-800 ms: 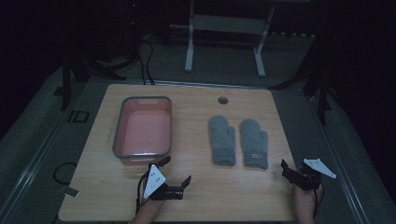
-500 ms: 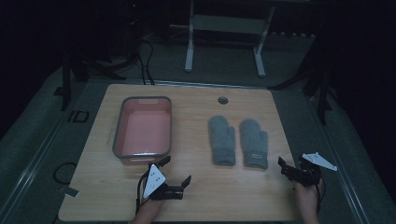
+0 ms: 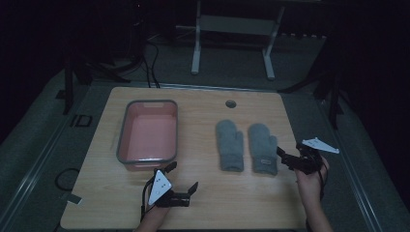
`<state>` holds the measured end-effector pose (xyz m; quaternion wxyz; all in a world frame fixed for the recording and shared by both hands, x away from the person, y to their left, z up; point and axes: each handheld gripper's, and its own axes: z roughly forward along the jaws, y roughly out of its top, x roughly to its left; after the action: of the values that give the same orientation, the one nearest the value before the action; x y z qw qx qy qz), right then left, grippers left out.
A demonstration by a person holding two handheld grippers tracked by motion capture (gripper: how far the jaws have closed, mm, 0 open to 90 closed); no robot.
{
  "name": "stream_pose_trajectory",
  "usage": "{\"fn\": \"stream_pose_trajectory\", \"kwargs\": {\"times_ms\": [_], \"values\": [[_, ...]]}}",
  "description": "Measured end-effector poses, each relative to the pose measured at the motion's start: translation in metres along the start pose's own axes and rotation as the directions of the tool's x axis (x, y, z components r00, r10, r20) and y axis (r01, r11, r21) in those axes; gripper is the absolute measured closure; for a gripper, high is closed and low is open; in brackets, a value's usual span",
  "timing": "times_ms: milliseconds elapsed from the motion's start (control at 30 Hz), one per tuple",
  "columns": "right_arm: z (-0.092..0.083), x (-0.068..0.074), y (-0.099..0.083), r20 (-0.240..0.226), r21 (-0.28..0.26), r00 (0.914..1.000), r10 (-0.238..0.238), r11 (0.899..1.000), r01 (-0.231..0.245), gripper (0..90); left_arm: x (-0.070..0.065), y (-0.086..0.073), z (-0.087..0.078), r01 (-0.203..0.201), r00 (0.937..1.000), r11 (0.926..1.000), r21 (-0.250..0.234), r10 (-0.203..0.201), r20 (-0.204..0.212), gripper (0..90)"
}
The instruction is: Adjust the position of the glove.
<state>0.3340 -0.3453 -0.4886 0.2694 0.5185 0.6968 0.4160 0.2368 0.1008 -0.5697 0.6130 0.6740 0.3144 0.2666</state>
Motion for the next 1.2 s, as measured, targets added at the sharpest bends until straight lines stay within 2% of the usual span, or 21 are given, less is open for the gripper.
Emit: {"fn": "stream_pose_trajectory", "kwargs": {"times_ms": [67, 200, 267, 333, 400, 433, 467, 500, 533, 567, 633, 733, 833, 900, 1000, 1033, 1100, 1167, 1200], "values": [[0.007, 0.009, 0.006, -0.007, 0.000, 0.9996, -0.027, 1.000, 0.027, 14.8, 0.000, 0.000, 0.000, 0.001, 1.0000, 1.0000, -0.001, -0.001, 0.000, 0.2], [0.020, 0.025, 0.012, -0.035, 0.030, 0.9986, -0.039, 0.999, 0.040, 14.7, 0.000, 0.000, 0.000, 0.007, 1.0000, 1.0000, -0.002, -0.007, 0.002, 0.2], [0.028, 0.035, 0.014, -0.083, 0.060, 0.9963, -0.024, 0.998, 0.029, 12.9, 0.001, 0.000, 0.000, 0.009, 1.0000, 1.0000, 0.000, -0.009, 0.004, 0.1], [0.037, 0.047, 0.016, -0.111, 0.073, 0.9939, -0.003, 0.997, 0.011, 12.7, 0.001, 0.000, 0.000, 0.009, 0.9999, 1.0000, 0.002, -0.009, 0.008, 0.1], [0.044, 0.060, 0.018, -0.143, 0.069, 0.9895, -0.020, 0.997, 0.030, 10.8, 0.001, 0.000, 0.001, 0.010, 0.9999, 1.0000, 0.001, -0.010, 0.010, 0.2], [0.048, 0.068, 0.018, -0.151, 0.073, 0.9882, -0.027, 0.997, 0.039, 10.3, 0.001, 0.000, 0.001, 0.011, 0.9999, 0.9999, 0.002, -0.011, 0.011, 0.2], [0.052, 0.075, 0.019, -0.139, 0.075, 0.9898, -0.029, 0.996, 0.039, 10.4, 0.001, 0.000, 0.001, 0.012, 0.9999, 0.9999, 0.001, -0.012, 0.012, 0.2], [0.052, 0.075, 0.019, -0.139, 0.075, 0.9898, -0.029, 0.996, 0.039, 10.4, 0.001, 0.000, 0.001, 0.012, 0.9999, 0.9999, 0.001, -0.012, 0.012, 0.1], [0.058, 0.083, 0.019, -0.147, 0.091, 0.9886, -0.035, 0.995, 0.049, 10.5, 0.001, 0.000, 0.001, 0.013, 0.9998, 0.9999, 0.001, -0.013, 0.014, 0.1], [0.066, 0.093, 0.020, -0.146, 0.103, 0.9886, -0.037, 0.993, 0.052, 15.6, 0.001, 0.000, 0.001, 0.014, 0.9998, 0.9999, 0.001, -0.014, 0.016, 0.2], [0.075, 0.102, 0.021, -0.162, 0.119, 0.9857, -0.046, 0.991, 0.066, 17.8, 0.001, 0.000, 0.001, 0.015, 0.9998, 0.9999, 0.001, -0.015, 0.016, 0.2], [0.086, 0.115, 0.022, -0.159, 0.119, 0.9858, -0.054, 0.990, 0.074, 23.6, 0.001, 0.000, 0.001, 0.015, 0.9998, 0.9999, 0.003, -0.015, 0.016, 0.2], [0.098, 0.127, 0.021, -0.140, 0.135, 0.9885, -0.058, 0.988, 0.077, 30.1, 0.001, 0.000, 0.001, 0.016, 0.9997, 0.9999, 0.004, -0.016, 0.017, 0.2], [0.107, 0.133, 0.018, -0.112, 0.148, 0.9907, -0.078, 0.985, 0.094, 32.0, 0.001, 0.000, 0.001, 0.015, 0.9997, 0.9999, 0.003, -0.015, 0.017, 0.2], [0.118, 0.137, 0.011, -0.082, 0.178, 0.9927, -0.088, 0.979, 0.102, 35.1, 0.001, 0.000, 0.001, 0.015, 0.9997, 0.9999, 0.004, -0.015, 0.018, 0.2], [0.122, 0.138, 0.008, -0.080, 0.192, 0.9931, -0.086, 0.976, 0.100, 39.9, 0.001, 0.000, 0.001, 0.016, 0.9997, 0.9999, 0.005, -0.016, 0.019, 0.2], [0.127, 0.139, 0.001, -0.077, 0.219, 0.9943, -0.074, 0.972, 0.089, 42.1, 0.001, 0.000, 0.001, 0.015, 0.9997, 0.9999, 0.005, -0.015, 0.019, 0.2], [0.128, 0.142, -0.003, -0.064, 0.215, 0.9915, -0.113, 0.969, 0.125, 49.1, 0.001, 0.000, 0.001, 0.014, 0.9997, 0.9999, 0.005, -0.015, 0.018, 0.2], [0.127, 0.144, -0.003, -0.053, 0.213, 0.9921, -0.113, 0.969, 0.122, 53.8, 0.001, 0.000, 0.001, 0.014, 0.9997, 0.9999, 0.006, -0.014, 0.018, 0.2]]}}
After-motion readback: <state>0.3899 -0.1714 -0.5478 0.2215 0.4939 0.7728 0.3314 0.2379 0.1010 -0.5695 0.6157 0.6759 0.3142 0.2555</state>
